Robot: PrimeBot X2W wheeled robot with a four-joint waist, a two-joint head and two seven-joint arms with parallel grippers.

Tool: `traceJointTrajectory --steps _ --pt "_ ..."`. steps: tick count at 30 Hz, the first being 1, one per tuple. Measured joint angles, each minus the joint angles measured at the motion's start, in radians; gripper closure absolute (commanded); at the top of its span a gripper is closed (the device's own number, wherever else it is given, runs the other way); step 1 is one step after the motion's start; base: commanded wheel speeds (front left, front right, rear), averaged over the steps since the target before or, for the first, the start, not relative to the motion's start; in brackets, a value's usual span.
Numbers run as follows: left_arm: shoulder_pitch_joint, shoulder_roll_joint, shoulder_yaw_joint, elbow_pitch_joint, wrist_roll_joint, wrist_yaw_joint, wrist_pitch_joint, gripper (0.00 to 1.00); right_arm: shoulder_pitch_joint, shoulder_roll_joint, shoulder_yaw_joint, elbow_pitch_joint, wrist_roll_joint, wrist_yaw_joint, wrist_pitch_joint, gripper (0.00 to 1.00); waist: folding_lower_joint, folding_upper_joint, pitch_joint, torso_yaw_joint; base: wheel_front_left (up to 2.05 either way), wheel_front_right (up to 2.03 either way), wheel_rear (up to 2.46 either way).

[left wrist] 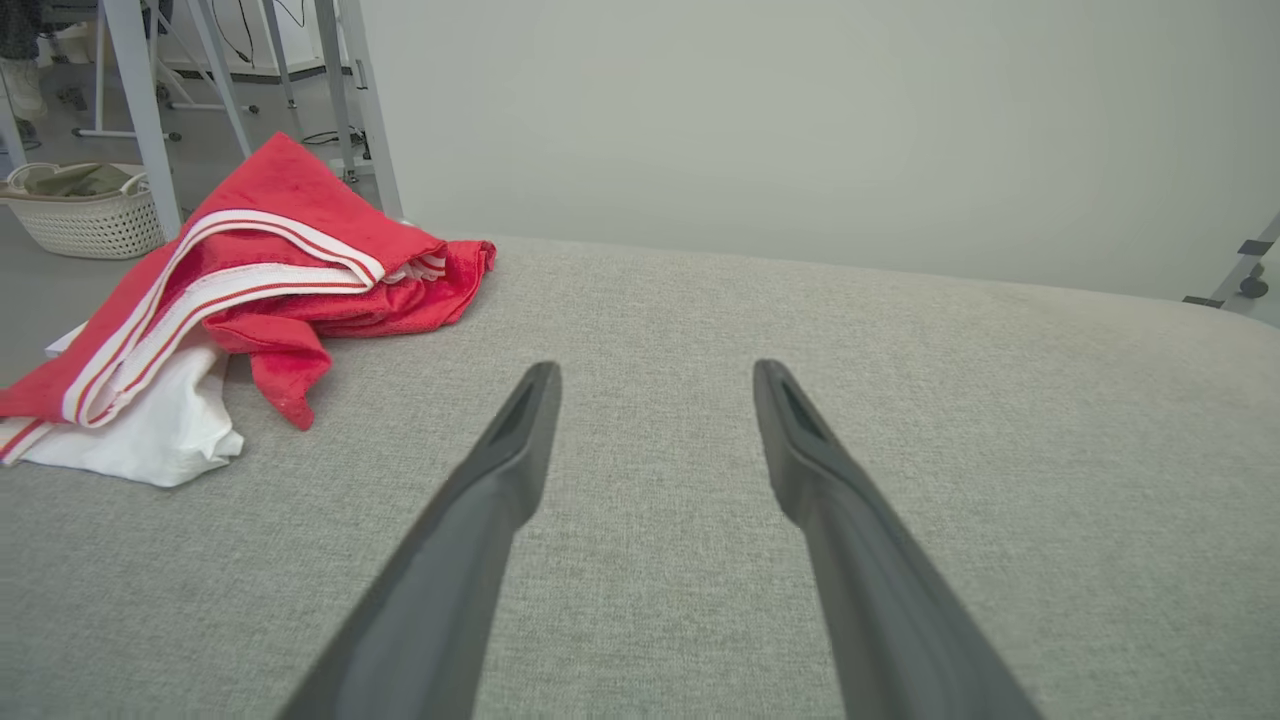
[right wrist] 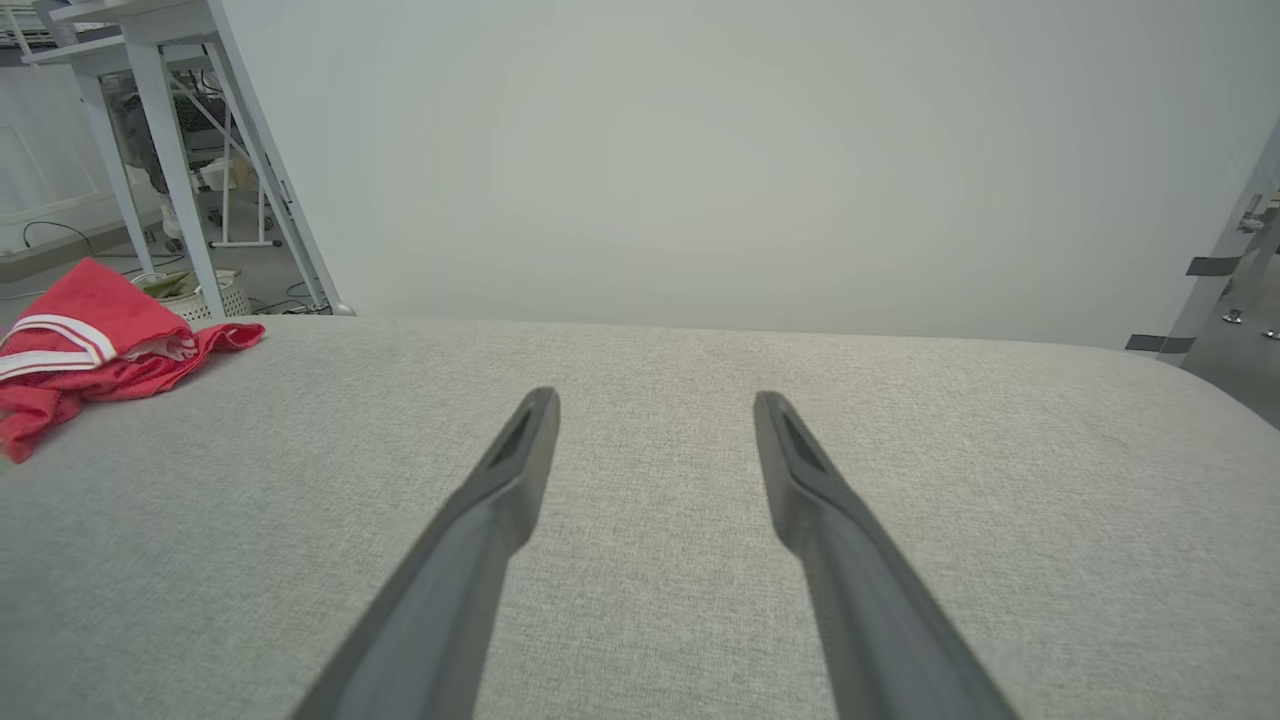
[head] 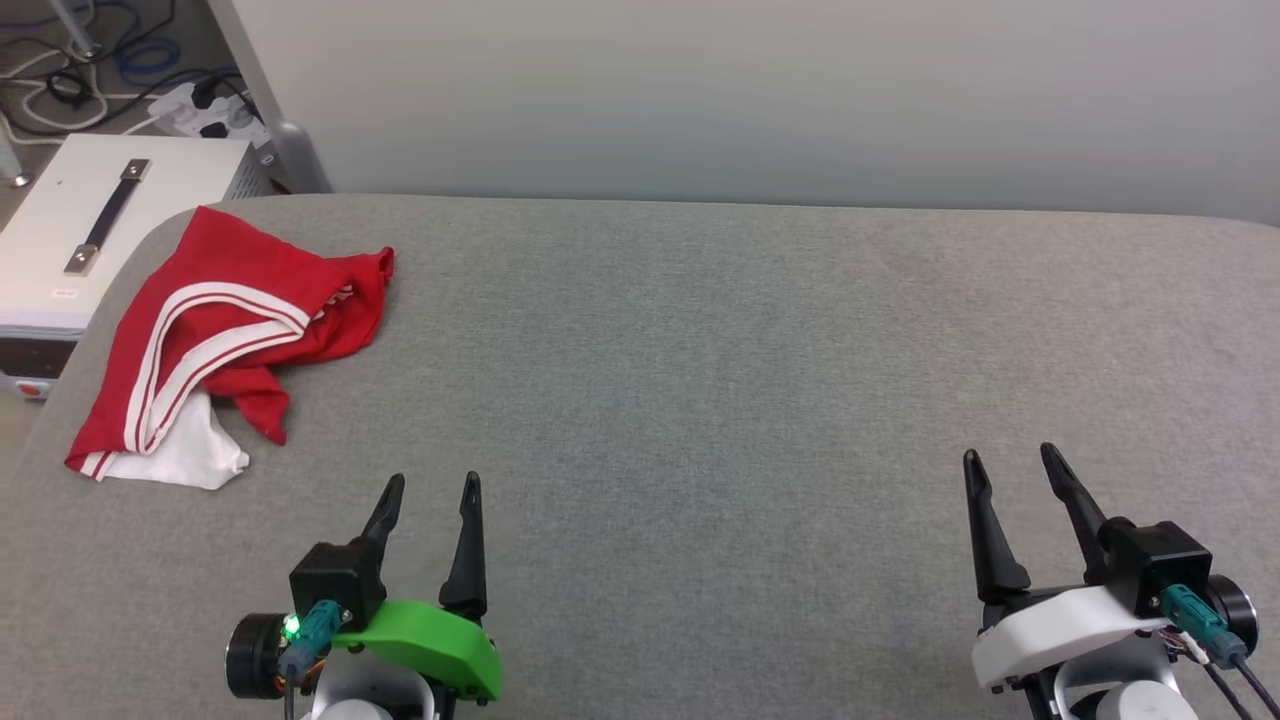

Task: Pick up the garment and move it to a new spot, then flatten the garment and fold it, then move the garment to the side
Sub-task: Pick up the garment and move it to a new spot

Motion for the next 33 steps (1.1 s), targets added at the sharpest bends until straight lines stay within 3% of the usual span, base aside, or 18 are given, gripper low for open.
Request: traceJointTrajectory --steps 9,11,23,33 --pt "-0.011 0.0 0.005 0.01 -0.012 0.0 -0.02 0.0 0.0 0.0 0.042 0.016 0.002 0.0 -0.017 0.0 0.0 0.0 0.012 0.097 0.0 0.0 0.0" --pt "-0.014 0.0 0.007 0.015 -0.027 0.001 -0.028 0.0 0.0 0.001 0.057 0.022 0.005 0.0 -0.026 0.0 0.0 0.0 0.017 0.149 0.0 0.0 0.0" --pt "-0.015 0.0 0.007 0.03 -0.039 0.0 -0.052 0.0 -0.003 0.001 0.087 0.043 0.018 0.0 -0.052 0.0 0.0 0.0 0.027 0.305 0.0 0.0 0.0" --pt "-0.015 0.0 -0.002 0.04 -0.047 -0.007 -0.057 0.0 -0.003 0.003 0.1 0.051 0.023 0.0 -0.053 0.0 0.0 0.0 0.025 0.39 0.0 0.0 0.0"
